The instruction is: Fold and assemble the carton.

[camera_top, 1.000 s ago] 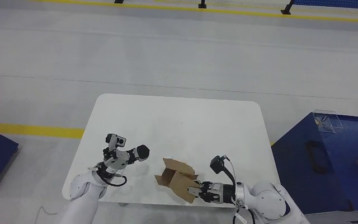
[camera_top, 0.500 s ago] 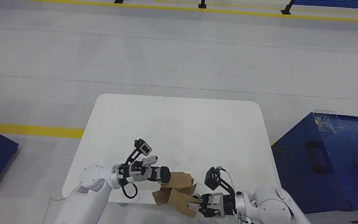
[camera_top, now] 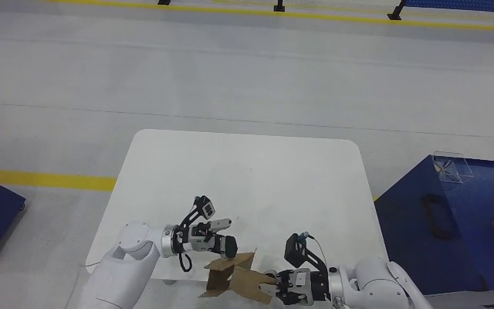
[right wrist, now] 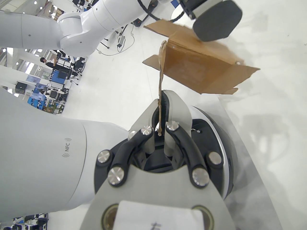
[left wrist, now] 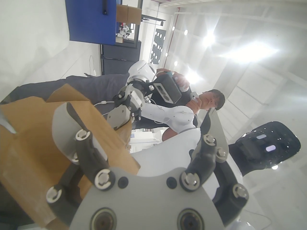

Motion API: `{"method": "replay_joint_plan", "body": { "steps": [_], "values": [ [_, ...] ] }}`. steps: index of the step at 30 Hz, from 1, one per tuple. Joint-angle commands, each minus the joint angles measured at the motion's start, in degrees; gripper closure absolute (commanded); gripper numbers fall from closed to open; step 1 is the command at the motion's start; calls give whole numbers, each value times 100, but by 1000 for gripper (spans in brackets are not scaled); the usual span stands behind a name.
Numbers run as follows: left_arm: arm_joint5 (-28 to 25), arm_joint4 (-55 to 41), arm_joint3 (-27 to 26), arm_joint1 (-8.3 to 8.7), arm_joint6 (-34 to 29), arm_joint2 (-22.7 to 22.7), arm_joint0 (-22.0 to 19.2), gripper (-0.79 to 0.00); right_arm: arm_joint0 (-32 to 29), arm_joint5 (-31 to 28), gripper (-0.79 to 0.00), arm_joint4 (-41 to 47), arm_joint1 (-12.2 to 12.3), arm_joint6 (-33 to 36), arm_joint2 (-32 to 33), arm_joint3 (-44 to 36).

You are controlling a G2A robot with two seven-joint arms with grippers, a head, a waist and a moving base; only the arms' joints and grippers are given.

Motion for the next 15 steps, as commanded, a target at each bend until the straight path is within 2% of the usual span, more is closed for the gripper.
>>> {"method": "replay_joint_plan", "body": {
  "steps": [1,15],
  "values": [
    [-89,42,14,2,4,16,-11,-785,9,10,0,68,6,-81,23,10],
    [-203,-112,18,-7,4,6,-4,-785,11,12,0,112,7,-113,24,18]
  ]
}}
